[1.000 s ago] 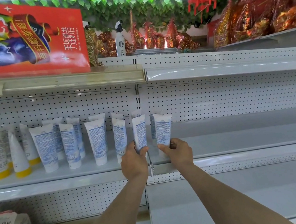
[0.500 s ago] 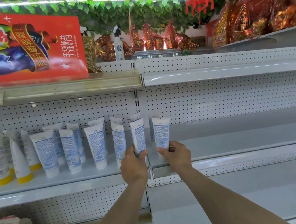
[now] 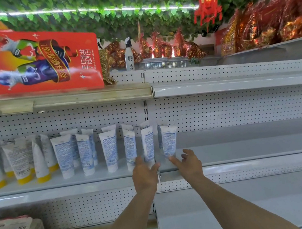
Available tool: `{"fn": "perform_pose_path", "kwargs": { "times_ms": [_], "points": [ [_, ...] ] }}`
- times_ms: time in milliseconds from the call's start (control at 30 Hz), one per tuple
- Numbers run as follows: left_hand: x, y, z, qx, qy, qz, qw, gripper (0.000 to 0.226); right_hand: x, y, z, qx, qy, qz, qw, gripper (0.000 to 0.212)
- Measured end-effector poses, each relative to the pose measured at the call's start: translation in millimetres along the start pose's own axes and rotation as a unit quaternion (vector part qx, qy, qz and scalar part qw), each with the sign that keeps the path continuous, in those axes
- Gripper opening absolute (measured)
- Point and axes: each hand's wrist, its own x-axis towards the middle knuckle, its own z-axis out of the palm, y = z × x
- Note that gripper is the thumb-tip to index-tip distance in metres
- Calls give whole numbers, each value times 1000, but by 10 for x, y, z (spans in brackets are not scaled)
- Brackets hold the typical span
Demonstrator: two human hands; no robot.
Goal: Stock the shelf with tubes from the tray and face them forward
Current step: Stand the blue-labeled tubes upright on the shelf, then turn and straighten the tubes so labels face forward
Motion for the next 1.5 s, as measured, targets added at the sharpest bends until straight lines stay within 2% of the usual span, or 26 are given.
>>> {"fn": "perform_pose_path", "kwargs": {
  "times_ms": [100, 267, 400, 567, 833, 1067, 1167, 1367, 1500],
  "points": [
    [-130, 37, -290, 20, -22, 21, 999, 62, -211, -131, -168, -38, 3, -2, 999, 83],
    [-302, 125, -1138, 164, -63, 86, 981, 68, -690, -605, -316, -171, -15, -104, 980, 68],
    [-587, 158, -2024, 298, -37, 142, 943, 70, -1266, -1160, -186, -285, -52, -214, 933, 68],
    [-1077, -6, -3127, 391, 17, 145, 909, 68, -2176, -1837, 141, -354, -72, -333, 871, 69],
    [-1879, -599, -4678, 413, 82, 90, 902, 67, -3536, -2438, 860, -305, -165, -360, 866, 71],
    [-2286, -1134, -5618, 412, 114, 25, 904, 68, -4274, -2711, 1585, -265, -230, -372, 859, 71],
    [-2290, -1290, -5899, 409, 125, 8, 904, 64, -4401, -2857, 1934, -264, -245, -380, 852, 71],
    [-1905, -1824, -6416, 333, 116, -32, 935, 60, -4421, -3166, 2786, -249, -279, -392, 841, 70],
    [-1448, -2162, -6836, 353, 100, -44, 929, 59, -4310, -3403, 3436, -238, -282, -392, 842, 70]
  ]
}}
